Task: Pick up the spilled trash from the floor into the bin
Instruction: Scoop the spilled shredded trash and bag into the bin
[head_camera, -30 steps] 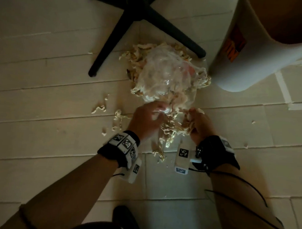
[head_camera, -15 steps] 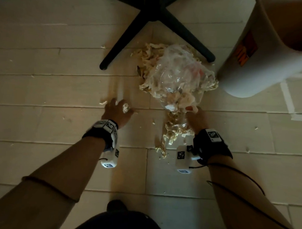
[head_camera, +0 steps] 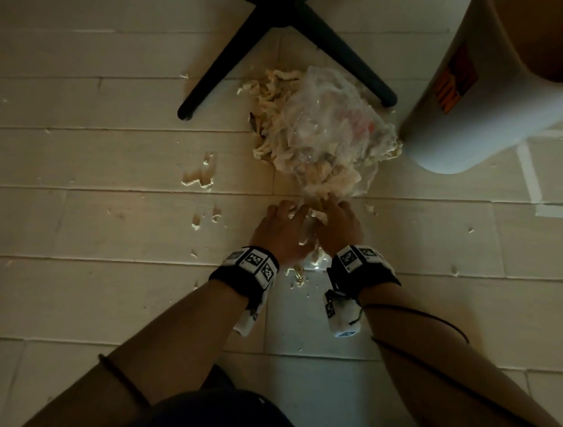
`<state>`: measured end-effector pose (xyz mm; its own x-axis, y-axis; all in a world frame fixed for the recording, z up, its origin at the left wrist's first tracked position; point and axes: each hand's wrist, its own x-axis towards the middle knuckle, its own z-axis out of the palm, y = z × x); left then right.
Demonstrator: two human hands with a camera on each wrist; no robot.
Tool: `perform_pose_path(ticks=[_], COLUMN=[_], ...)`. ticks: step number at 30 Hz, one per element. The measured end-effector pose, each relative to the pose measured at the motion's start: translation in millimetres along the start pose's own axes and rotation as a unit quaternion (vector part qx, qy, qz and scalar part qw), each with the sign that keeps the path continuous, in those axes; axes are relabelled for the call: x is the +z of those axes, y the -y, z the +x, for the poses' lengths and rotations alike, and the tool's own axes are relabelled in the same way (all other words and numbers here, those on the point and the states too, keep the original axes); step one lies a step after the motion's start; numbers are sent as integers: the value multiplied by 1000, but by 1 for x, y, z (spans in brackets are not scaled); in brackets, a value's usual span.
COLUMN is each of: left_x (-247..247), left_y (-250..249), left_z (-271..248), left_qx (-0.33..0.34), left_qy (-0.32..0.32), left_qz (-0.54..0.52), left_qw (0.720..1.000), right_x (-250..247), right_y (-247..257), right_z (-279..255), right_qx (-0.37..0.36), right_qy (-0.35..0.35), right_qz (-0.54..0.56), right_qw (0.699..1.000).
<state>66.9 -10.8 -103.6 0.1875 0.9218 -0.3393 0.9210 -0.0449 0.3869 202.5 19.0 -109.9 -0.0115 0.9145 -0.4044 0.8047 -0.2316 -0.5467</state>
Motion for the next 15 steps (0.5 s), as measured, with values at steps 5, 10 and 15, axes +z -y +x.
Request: perform_pose_path(ticks=[5,10,15], left_x=[9,13,17], left_y=[-6,-2,-5], left_z=[-3,-14,-25], left_qx=[24,46,56], left_qy=[46,44,39], left_qz=[32,22,-13], left_qw=[998,998,998], right_x=[-17,-28,-31], right_y=[-9,-21,-31], right_z=[5,2,-5], right_qx=[38,51,55], right_qy=[-15,-12,-8], right_qz=[93,158,230], right_qw=[995,986,972])
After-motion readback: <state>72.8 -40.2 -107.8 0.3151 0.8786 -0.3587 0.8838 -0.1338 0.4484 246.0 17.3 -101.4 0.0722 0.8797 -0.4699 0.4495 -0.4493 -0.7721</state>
